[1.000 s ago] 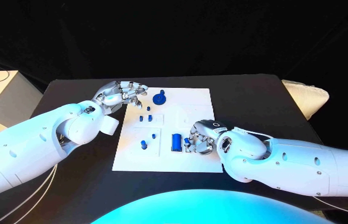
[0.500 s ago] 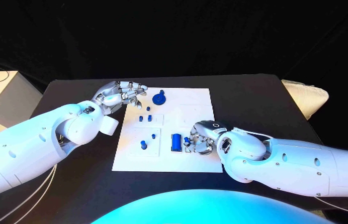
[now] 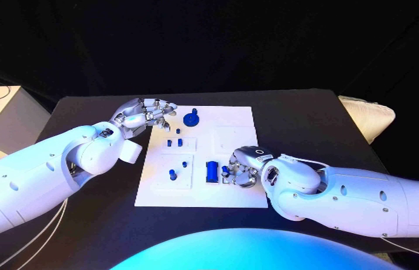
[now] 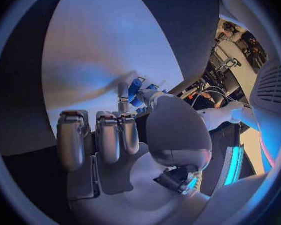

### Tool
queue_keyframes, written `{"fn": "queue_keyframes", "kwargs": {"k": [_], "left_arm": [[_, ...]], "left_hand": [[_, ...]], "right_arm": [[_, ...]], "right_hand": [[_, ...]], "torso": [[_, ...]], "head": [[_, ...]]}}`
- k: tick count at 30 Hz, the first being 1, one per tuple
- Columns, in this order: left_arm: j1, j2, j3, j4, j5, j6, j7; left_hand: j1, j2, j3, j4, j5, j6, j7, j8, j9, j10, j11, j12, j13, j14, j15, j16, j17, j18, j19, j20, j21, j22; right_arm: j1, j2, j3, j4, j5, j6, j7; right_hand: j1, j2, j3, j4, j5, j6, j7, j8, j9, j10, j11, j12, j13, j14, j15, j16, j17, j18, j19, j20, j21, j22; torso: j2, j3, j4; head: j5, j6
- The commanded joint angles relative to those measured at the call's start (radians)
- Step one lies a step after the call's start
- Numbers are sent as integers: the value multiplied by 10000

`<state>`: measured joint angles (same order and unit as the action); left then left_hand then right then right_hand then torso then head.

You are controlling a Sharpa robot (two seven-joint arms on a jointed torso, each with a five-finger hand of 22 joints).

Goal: Assemble the parts on the task board

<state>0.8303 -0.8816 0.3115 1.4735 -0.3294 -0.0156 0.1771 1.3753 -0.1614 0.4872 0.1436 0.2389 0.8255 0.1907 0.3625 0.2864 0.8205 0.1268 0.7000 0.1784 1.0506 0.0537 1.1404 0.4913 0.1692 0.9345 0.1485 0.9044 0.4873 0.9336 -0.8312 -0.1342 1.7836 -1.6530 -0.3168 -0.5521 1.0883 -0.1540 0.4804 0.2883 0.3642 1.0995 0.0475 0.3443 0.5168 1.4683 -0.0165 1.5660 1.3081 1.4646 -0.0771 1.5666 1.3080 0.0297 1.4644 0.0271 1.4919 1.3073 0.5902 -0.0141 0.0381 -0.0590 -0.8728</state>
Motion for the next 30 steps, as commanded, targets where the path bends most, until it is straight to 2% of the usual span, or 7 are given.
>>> {"fn": "queue_keyframes", "kwargs": {"k": [1,4,7,15,22,30], "left_arm": [[-3,17,4,9,-18,182,30],[-4,16,4,8,-18,193,22],[-4,14,4,6,-18,198,15],[-5,11,4,3,-18,206,5],[-6,-3,4,6,-18,199,-3],[-6,-9,4,7,-18,203,-9]], "left_hand": [[-30,79,13,47,-4,-53,-19,52,-12,-55,-21,63,-14,-49,-8,-1,1,149,82,3,-41,-14],[-30,79,13,47,-4,-53,-19,52,-12,-55,-21,63,-14,-49,-8,-1,1,149,82,3,-41,-14],[-35,80,8,61,-4,-54,-18,57,-13,-60,-20,65,-17,-52,-6,0,0,148,83,4,-47,-18],[-40,81,5,72,-4,-55,-18,60,-14,-63,-18,66,-19,-54,-5,1,0,148,84,5,-51,-21],[-40,81,5,72,-4,-55,-18,60,-14,-63,-18,66,-19,-54,-5,1,0,148,84,5,-51,-21],[-48,84,1,88,-4,-57,-18,64,-16,-67,-17,68,-22,-56,-3,1,0,147,84,6,-56,-25]], "right_arm": [[-21,-16,-11,37,-153,271,-49],[-23,-25,-11,61,-159,252,-48],[-27,-33,-11,82,-161,217,-48],[-30,-31,-11,116,-164,0,-33],[-31,-19,-10,115,-162,-87,-23],[-30,-29,-10,79,-152,61,-32]], "right_hand": [[-107,5,43,6,-64,69,34,-25,-16,1025,-60,47,2627,1062,-70,42,2628,-153,923,-52,24,2406],[-135,34,66,-3,-63,86,25,-16,-21,1025,-67,47,2627,1062,-72,42,2628,-156,926,-52,38,2411],[-200,190,195,-21,-4,104,11,-4,-50,1025,-81,47,2627,1062,-83,42,2628,-159,930,-58,54,2417],[-480,371,306,11,-53,147,16,23,-97,1025,-78,47,2627,1062,-81,42,2628,-175,947,-60,140,2446],[-845,314,261,12,-201,163,18,41,-146,1025,-74,47,2627,1062,-77,42,2628,-178,950,-57,153,2453],[-1112,238,204,20,-273,179,10,62,-178,1025,-79,47,2627,1062,-79,42,2628,-182,955,-57,175,2461]], "torso": [[-6,-4,1],[-4,-4,6],[-4,-7,5],[3,-11,10],[-5,-13,6],[-9,-11,-4]], "head": [[1,2],[-14,2],[-27,2],[-21,2],[-11,2],[-22,2]]}}
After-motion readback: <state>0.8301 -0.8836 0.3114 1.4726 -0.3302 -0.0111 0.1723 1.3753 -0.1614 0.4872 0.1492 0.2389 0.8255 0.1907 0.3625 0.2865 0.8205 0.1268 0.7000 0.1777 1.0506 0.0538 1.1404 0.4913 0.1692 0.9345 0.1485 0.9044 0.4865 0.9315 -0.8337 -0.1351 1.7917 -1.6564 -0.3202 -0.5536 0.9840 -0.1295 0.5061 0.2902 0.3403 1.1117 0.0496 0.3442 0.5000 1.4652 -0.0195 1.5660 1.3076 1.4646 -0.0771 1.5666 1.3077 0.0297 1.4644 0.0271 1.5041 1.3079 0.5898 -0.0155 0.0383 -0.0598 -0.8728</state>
